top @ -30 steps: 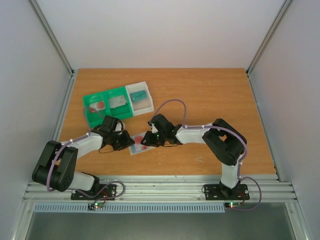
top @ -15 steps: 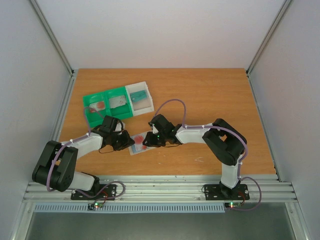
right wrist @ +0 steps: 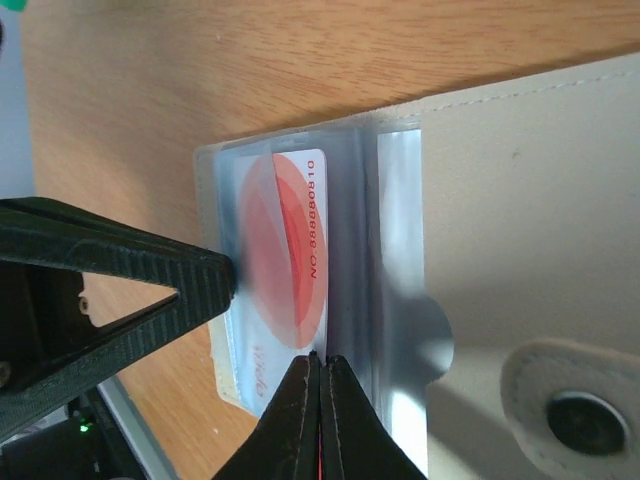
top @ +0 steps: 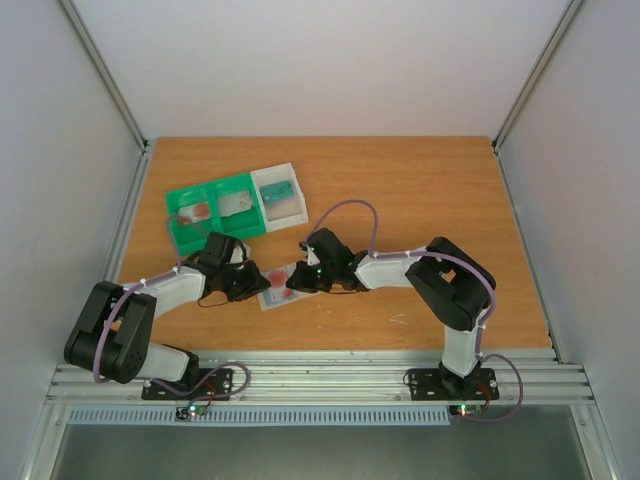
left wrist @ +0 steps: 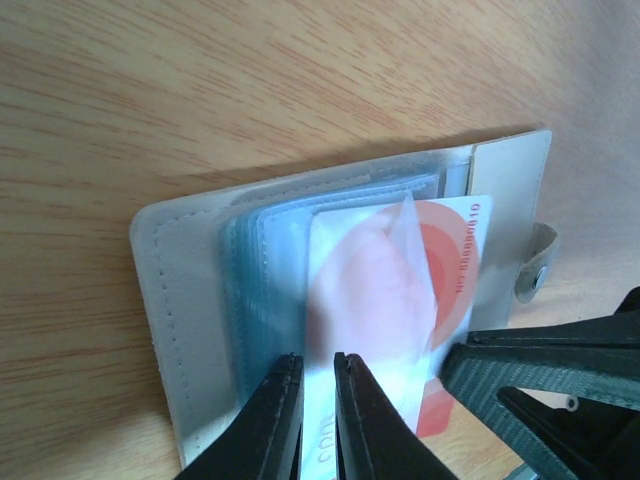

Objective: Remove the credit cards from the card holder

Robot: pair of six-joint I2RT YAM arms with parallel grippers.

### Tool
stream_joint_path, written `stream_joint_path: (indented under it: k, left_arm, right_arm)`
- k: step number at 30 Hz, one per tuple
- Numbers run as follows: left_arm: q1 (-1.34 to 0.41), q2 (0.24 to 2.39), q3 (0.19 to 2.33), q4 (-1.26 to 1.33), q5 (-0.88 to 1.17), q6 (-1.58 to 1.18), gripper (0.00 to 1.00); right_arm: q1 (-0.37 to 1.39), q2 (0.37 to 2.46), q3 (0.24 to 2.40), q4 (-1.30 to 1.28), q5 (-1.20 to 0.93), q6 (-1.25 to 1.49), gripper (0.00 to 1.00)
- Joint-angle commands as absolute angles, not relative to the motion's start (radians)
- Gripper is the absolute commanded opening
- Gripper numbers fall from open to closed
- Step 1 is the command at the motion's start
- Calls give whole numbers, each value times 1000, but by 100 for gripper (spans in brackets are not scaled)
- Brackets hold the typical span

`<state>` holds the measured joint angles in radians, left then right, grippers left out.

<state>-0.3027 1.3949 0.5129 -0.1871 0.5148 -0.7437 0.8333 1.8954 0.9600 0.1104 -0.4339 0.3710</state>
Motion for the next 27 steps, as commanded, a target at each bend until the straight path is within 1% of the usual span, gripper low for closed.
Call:
stream_joint_path:
  k: [1,11,14,17,21,23,24,27]
  left_arm:
    - [-304,1399,495,-184,497,-741,12]
    - [-304,1375,505,-221,499,-745,14]
    - [-305,1346,517,-238,515,-755,16]
    - [-304,1291,541,-285,528,-762,24]
    - [-304,1200,576,-308,595,-795,39]
    - [-305,1155,584,-298,628,-831,49]
    - [-305,1136,589,-292,645,-844,52]
    - [-305,1087,590,-264,689,-895,59]
  right_arm:
    - [809,1836,911,132,-416,389,1]
    - [795,1727,854,95,-377,377,1]
    - [795,1683,849,66,-361,368,1]
    - [795,1640,843,50,-359,366,1]
    - [793,1596,835,60,-374,393,1]
    - [793,1572,827,90,-388,419,1]
    - [793,1556,821,115,-393,439,1]
    - [793,1503,793,189,-400,483,1]
